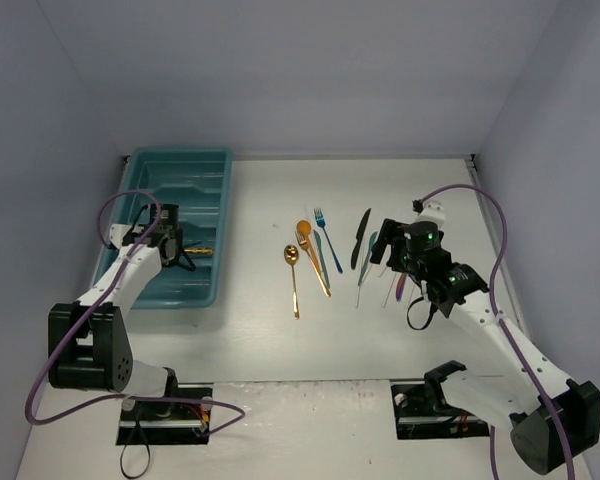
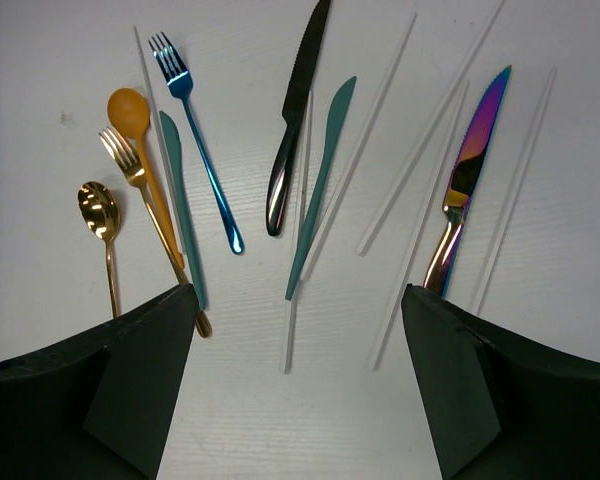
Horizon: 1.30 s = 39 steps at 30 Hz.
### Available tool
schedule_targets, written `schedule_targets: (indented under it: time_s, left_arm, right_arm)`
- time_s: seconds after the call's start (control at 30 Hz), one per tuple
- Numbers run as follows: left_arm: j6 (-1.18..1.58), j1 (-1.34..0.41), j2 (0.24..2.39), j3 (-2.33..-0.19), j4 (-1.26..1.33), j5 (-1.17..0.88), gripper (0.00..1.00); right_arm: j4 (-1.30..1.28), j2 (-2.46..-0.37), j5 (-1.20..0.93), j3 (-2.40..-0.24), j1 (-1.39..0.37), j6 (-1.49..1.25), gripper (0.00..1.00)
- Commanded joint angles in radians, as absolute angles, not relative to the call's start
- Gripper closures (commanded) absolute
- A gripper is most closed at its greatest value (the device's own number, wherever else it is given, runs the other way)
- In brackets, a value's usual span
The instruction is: Sort the eating utensils into containers
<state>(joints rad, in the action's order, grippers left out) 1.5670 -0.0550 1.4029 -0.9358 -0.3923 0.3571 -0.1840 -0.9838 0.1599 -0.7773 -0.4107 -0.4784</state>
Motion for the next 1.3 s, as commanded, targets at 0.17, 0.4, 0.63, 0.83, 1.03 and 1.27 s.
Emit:
schedule_targets:
  time_s: [0.17, 0.4, 0.63, 0.83, 1.03, 1.27]
  left_arm:
    - [1.523, -0.029, 1.364, -0.95, -0.315, 0.335, 0.43]
    - [1.159, -0.028, 1.312, -1.054, -0.334, 0.178, 0.2]
    - [0.725, -0.028, 1.248, -1.192, -0.506, 0.001, 0.13]
    - [0.536, -0.028, 1.118, -1.154, -0.554, -0.263, 0.13]
    - [0.456, -0.028, 1.01, -1.065, -0.655, -0.441, 0.13]
    - [0.4, -0.028, 0.946, -1.025, -0.724, -0.446, 0.13]
  right_arm:
    - [-0.148, -1.044, 0.13, -0.815, -0.402, -0.421, 0.19]
    - [-0.143, -1.224, 0.129, -0.959, -0.404, -0.305, 0.22]
    - [-0.135, -1.476, 0.084, -1.14, -0.434, -0.194, 0.33]
    - [-0.131, -1.687, 0.078, -1.247, -0.475, -0.144, 0.45]
    - [-0.118, -1.856, 0.03, -1.333, -0.482, -0.155, 0.6]
    - [-0.107, -2.002, 0.035, -1.431, -0.511, -0.14, 0.63]
